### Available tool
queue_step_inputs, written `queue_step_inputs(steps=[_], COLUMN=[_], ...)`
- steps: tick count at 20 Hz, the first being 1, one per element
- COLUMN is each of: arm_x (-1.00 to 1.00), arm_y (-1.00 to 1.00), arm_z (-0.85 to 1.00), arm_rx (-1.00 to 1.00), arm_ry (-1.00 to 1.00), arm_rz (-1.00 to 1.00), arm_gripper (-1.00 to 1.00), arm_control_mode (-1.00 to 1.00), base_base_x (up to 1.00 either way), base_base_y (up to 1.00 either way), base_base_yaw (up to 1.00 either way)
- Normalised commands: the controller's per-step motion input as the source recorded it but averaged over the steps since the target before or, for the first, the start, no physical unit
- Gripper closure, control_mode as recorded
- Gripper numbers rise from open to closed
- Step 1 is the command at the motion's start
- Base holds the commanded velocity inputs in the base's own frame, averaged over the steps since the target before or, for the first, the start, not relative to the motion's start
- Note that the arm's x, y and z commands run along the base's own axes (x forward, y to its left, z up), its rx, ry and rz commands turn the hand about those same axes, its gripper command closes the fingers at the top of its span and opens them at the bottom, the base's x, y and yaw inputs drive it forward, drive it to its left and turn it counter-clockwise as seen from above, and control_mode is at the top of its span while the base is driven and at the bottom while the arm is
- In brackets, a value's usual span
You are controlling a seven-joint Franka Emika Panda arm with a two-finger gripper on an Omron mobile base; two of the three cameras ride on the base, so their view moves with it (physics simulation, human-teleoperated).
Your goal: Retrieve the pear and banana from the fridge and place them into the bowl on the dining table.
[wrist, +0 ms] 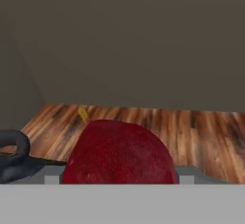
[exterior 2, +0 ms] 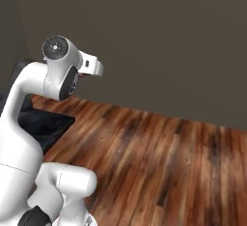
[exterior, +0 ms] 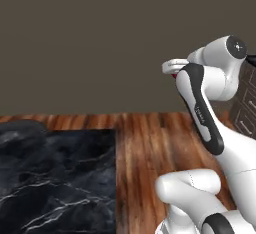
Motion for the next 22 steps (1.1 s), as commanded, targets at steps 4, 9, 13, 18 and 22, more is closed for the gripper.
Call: queue_step_inputs(steps=[4,9,13,18,22], arm_x=[0.00,0.00,0.00,0.00,0.00], arm_y=[0.00,0.00,0.00,0.00,0.00], arm_z=[0.00,0.00,0.00,0.00,0.00], arm_rx=[0.00,0.00,0.00,0.00,0.00], arm_ry=[0.00,0.00,0.00,0.00,0.00], arm_rz=[0.00,0.00,0.00,0.00,0.00], arm_gripper=[1.00,1.00,1.00,1.00,1.00], arm_control_mode=[1.00,1.00,1.00,1.00,1.00], base_base_x=[0.83,0.64,0.67,0.89,0.96], base_base_y=[-0.75,-0.92,-0.66,-0.25,-0.43], base_base_yaw=[0.33,0.30,0.38,0.56,0.65])
